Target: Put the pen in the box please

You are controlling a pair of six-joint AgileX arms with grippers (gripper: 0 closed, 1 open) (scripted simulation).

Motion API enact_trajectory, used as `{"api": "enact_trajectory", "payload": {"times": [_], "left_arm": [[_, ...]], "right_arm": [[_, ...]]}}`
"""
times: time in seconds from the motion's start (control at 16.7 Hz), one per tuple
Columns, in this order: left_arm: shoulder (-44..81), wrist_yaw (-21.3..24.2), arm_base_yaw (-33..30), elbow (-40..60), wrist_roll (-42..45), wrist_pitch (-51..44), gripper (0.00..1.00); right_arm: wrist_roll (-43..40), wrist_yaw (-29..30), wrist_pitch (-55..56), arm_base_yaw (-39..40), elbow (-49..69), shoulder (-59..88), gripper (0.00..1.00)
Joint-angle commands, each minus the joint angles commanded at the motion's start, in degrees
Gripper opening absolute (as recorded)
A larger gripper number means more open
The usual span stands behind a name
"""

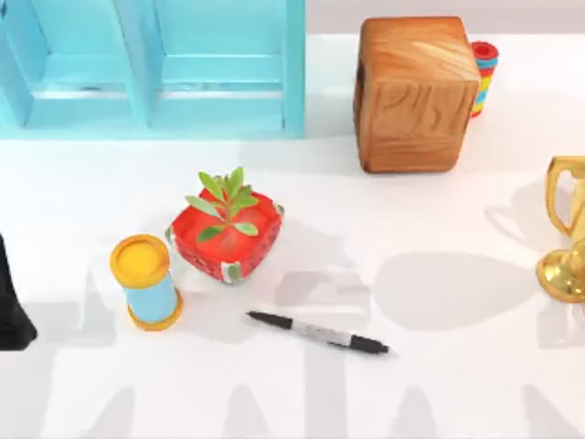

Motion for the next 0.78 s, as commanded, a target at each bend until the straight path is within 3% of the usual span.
{"api": "enact_trajectory", "payload": {"times": [0.3, 0.54, 0.78], "left_arm": [[0.00, 0.00, 0.00, 0.00, 0.00, 0.00, 1.00], [0.00, 0.00, 0.00, 0.00, 0.00, 0.00, 1.00], [0.00, 0.00, 0.00, 0.00, 0.00, 0.00, 1.00]], "right_arm": [[-1.08, -0.82, -2.70, 2.96, 2.87, 3.43, 1.00], [-4.95, -3.24, -11.48, 12.61, 13.29, 16.33, 1.00], [-10.53, -5.88, -23.66, 24.66, 29.58, 38.40, 1.00]]}}
